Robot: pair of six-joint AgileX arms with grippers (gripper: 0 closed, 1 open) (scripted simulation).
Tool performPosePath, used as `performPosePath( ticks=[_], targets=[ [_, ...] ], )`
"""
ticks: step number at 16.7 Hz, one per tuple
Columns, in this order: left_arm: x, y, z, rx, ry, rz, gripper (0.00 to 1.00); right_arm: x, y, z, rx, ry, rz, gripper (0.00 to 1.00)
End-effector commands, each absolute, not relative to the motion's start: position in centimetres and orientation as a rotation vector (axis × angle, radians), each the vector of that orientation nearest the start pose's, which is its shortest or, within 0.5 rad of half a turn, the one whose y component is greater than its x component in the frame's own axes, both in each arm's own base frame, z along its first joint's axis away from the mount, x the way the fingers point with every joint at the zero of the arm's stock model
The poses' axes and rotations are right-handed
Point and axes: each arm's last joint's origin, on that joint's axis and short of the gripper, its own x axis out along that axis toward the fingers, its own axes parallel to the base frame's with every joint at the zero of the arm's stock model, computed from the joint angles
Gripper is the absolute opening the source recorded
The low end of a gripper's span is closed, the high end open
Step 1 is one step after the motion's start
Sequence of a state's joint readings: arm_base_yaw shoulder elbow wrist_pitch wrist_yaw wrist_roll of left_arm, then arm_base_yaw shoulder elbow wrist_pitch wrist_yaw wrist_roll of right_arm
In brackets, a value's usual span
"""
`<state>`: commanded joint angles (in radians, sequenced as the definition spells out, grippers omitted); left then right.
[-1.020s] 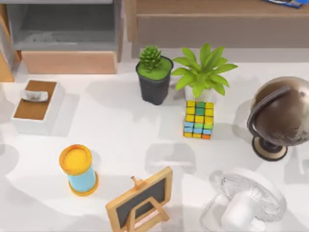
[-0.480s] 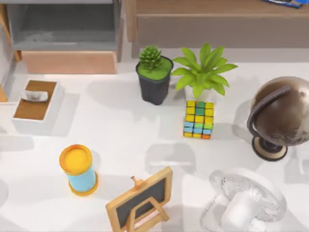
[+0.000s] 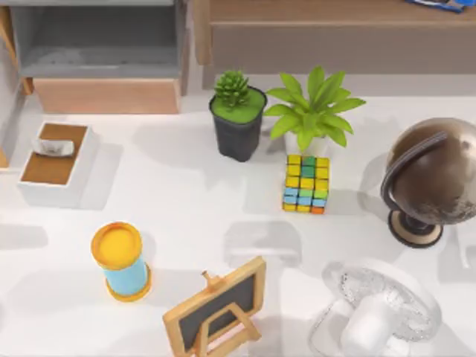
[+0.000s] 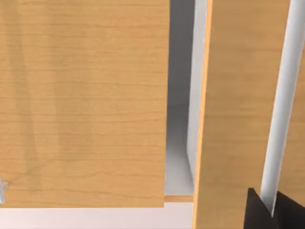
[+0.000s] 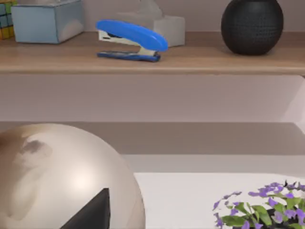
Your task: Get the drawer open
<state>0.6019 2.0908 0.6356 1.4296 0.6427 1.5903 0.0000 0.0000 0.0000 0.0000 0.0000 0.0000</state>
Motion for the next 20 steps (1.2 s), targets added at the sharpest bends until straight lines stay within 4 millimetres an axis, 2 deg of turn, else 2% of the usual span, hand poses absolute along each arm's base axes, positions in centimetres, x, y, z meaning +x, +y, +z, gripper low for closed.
performPosePath(
  ticks=[4, 9, 20],
  targets=[
    [25.1, 17.2, 8.4, 1.543, 0.015, -0.046, 0.00, 10.6, -0.1, 16.0, 0.000, 0.000, 0.000, 1.00],
    [24.5, 17.4, 8.8, 1.556, 0.002, -0.035, 0.00, 10.6, -0.1, 16.0, 0.000, 0.000, 0.000, 1.00],
    [24.5, 17.4, 8.8, 1.556, 0.002, -0.035, 0.83, 10.6, -0.1, 16.0, 0.000, 0.000, 0.000, 1.00]
  ],
)
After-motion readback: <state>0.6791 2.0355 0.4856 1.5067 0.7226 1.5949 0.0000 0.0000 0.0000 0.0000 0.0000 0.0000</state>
